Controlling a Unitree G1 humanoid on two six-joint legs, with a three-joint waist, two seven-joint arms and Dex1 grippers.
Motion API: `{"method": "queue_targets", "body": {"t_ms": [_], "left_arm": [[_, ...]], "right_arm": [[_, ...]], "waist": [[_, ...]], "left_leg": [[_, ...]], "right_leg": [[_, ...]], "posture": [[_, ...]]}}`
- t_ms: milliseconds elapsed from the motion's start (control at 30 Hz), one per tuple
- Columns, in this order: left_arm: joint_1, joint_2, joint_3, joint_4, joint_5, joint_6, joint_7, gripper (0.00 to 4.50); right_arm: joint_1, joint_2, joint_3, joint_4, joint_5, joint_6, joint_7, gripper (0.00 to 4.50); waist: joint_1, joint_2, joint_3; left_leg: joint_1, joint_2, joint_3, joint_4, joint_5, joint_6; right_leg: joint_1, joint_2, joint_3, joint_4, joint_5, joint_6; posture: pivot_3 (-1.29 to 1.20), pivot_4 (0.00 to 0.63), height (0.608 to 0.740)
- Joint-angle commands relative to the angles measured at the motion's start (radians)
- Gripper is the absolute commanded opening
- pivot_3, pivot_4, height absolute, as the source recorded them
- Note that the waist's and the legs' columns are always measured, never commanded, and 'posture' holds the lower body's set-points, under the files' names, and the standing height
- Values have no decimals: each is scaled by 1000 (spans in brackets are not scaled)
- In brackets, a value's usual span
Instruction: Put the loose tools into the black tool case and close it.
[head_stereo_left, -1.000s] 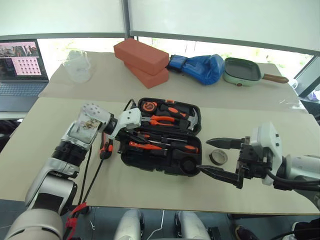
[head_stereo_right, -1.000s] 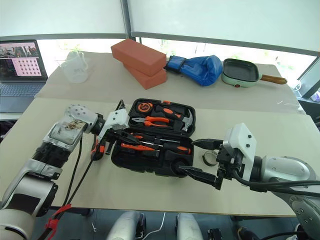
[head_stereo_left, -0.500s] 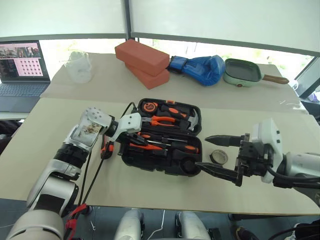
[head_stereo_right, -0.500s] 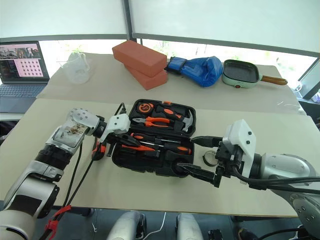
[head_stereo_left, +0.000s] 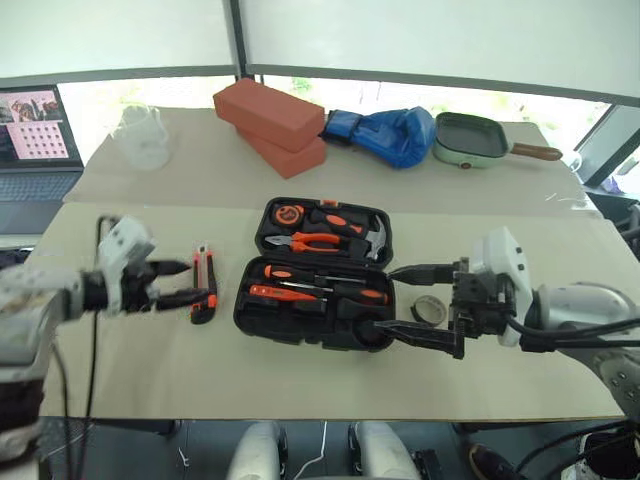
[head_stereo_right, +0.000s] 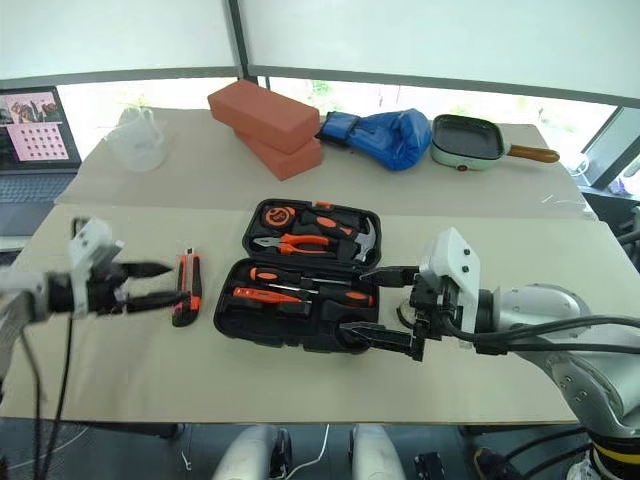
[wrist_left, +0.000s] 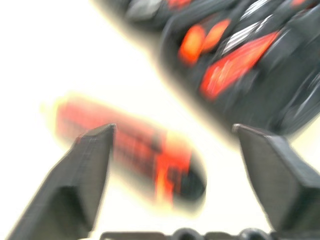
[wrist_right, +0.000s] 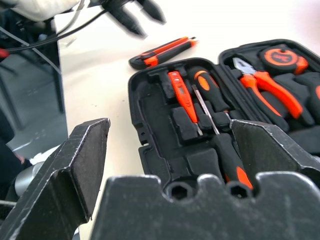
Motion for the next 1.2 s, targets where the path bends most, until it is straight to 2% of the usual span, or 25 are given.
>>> {"method": "queue_targets", "body": {"t_ms": [33,133,200,333,433,633,900,1000,1067,1167,1200], "left_arm": [[43,16,116,-118,-17,96,115,4457],[-14,-16,118,-177,-71,255,208,4457],[-155,-71,78,-188,-71,468,334,4457],[-369,-194,22,-167,-35,728,504,4457],[-452,-244,-29,-103,-45,759,579,4457],[-513,-262,-193,47,-1,759,702,4457],[-565,-342,-260,175,10,734,745,4457],[-576,-363,-251,224,22,700,760,3703],[-579,-359,-247,241,29,683,763,2877],[-573,-305,-255,259,36,606,731,1791],[-569,-273,-272,257,42,522,693,1534]], "right_arm": [[-41,10,22,28,-41,-45,56,4500],[-57,20,42,49,-69,-57,82,4500],[-62,27,46,55,-79,-61,93,4500],[-46,35,37,45,-87,-62,104,4500],[-24,44,32,29,-92,-63,100,4500],[12,67,15,-10,-89,-52,59,4500],[51,82,-4,-48,-82,-48,7,4500],[54,80,-10,-61,-72,-42,-6,4500],[58,75,-16,-66,-66,-39,-11,4500],[71,60,-34,-74,-55,-35,-6,4500],[75,56,-40,-76,-51,-34,-5,4500]], "waist": [[17,0,0],[30,0,0],[35,-1,0],[30,-1,0],[17,-2,-1],[5,-2,-1],[21,0,-1],[26,1,-2],[26,1,-2],[26,1,-2],[24,1,-2]], "left_leg": [[0,0,0,0,0,0],[1,-2,0,1,0,0],[2,-3,0,1,0,0],[1,-4,-1,2,0,0],[1,-4,0,0,0,0],[2,-4,0,-4,1,-1],[3,-4,0,-3,2,-2],[7,-4,0,-3,2,-2],[8,-5,0,-3,2,-2],[8,-4,0,-3,2,-2],[8,-4,0,-3,2,-2]], "right_leg": [[1,-1,-1,0,0,0],[2,-2,-2,-1,0,0],[2,-3,-2,-1,0,0],[3,-1,-1,1,1,1],[2,1,0,1,1,0],[0,1,2,1,1,-1],[2,0,2,1,1,-1],[5,0,2,1,1,-1],[5,0,2,1,1,-1],[5,0,2,1,1,-1],[5,0,2,1,1,-1]], "posture": [[0,150,738],[0,150,738],[0,150,738],[0,150,738],[0,150,738],[0,150,738],[0,150,738],[0,150,738],[0,150,738],[0,150,738],[0,150,738]]}}
